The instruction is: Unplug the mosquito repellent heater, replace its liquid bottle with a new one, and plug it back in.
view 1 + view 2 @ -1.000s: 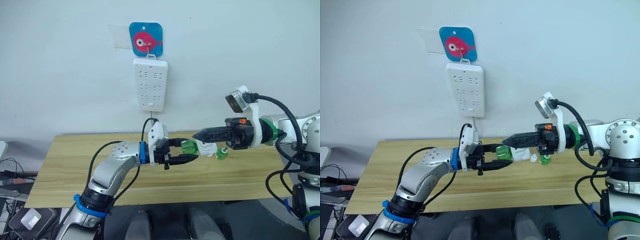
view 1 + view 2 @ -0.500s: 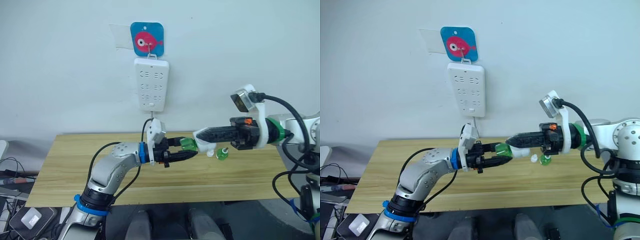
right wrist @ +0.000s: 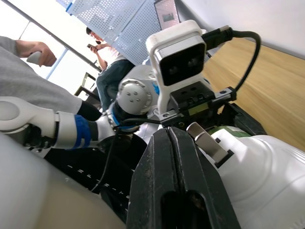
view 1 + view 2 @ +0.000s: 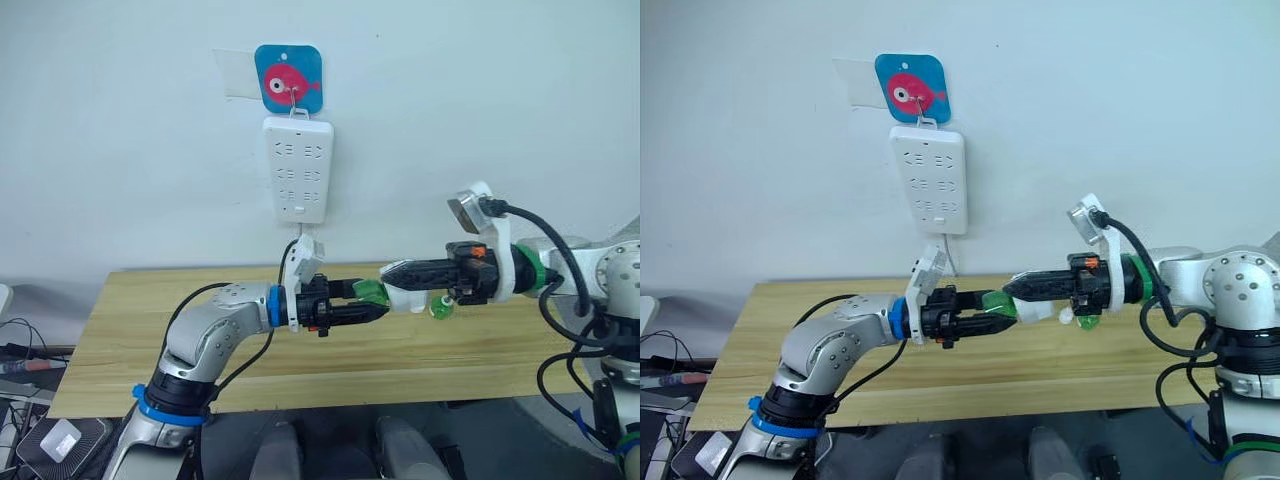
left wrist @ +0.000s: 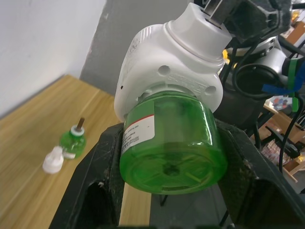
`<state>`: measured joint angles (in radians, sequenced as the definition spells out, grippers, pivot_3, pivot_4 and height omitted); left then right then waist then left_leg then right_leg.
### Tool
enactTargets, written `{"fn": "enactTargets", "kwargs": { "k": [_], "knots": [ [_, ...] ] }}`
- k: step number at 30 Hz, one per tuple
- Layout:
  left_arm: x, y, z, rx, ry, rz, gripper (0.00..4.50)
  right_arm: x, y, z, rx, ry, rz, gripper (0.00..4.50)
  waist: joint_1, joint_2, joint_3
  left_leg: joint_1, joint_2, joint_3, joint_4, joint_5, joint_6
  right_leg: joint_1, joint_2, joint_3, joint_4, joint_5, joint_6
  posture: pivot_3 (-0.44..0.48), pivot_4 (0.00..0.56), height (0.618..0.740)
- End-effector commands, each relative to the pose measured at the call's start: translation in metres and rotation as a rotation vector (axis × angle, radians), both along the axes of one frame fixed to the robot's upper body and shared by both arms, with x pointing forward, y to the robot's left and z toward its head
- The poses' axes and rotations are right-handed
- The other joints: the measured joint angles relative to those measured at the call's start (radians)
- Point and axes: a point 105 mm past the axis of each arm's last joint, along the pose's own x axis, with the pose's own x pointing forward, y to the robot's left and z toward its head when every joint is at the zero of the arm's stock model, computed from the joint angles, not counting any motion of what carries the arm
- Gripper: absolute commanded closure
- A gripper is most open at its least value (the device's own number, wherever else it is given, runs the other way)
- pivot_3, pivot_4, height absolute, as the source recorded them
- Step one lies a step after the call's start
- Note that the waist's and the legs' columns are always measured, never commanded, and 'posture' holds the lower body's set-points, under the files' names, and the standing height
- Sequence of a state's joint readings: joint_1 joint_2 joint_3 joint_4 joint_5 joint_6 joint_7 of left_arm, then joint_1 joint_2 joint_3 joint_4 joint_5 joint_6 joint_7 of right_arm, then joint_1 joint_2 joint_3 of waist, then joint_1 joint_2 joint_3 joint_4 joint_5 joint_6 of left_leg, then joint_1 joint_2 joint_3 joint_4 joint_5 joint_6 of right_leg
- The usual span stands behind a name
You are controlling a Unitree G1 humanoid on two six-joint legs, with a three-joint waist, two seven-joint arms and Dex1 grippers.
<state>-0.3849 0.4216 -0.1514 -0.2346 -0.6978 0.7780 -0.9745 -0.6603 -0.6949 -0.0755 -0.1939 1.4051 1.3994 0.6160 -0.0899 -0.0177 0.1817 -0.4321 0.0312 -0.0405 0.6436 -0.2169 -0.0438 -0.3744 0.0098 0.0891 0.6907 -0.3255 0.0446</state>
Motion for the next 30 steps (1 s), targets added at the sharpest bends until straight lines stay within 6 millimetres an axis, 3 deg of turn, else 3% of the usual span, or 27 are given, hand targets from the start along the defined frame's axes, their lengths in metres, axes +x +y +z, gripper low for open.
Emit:
{"fn": "enactTargets", "kwargs": {
  "k": [1,25,28,30],
  "knots": [
    [-0.023,-0.011,0.014,-0.028,-0.064,-0.145,2.24,0.015,-0.001,0.012,0.015,-0.084,-0.082,4.48,0.000,0.000,0.000,0.000,0.000,0.000,0.000,0.000,0.000,0.000,0.000,0.000,0.000,0.000,0.000,-0.115,0.152,0.740],
    [-0.026,-0.013,0.014,-0.028,-0.103,-0.165,2.24,0.028,0.000,-0.004,-0.071,-0.150,-0.176,4.48,0.000,0.000,0.000,0.000,0.000,0.000,0.000,0.000,0.000,0.000,0.000,0.000,0.000,0.000,0.000,-0.114,0.146,0.740],
    [-0.022,-0.011,0.011,-0.022,-0.105,-0.137,2.24,0.019,-0.003,0.005,-0.023,-0.119,-0.126,4.48,0.000,0.000,0.000,0.000,0.000,0.000,0.000,0.000,0.000,0.000,0.000,0.000,0.000,0.000,0.000,-0.113,0.145,0.740],
    [-0.018,-0.008,0.009,-0.018,-0.104,-0.114,2.24,0.002,-0.008,0.012,-0.002,-0.088,-0.033,4.48,0.000,0.000,0.000,0.000,0.000,0.000,0.000,0.000,0.000,0.000,-0.001,0.000,0.000,0.000,0.000,-0.115,0.144,0.740]
  ]
}}
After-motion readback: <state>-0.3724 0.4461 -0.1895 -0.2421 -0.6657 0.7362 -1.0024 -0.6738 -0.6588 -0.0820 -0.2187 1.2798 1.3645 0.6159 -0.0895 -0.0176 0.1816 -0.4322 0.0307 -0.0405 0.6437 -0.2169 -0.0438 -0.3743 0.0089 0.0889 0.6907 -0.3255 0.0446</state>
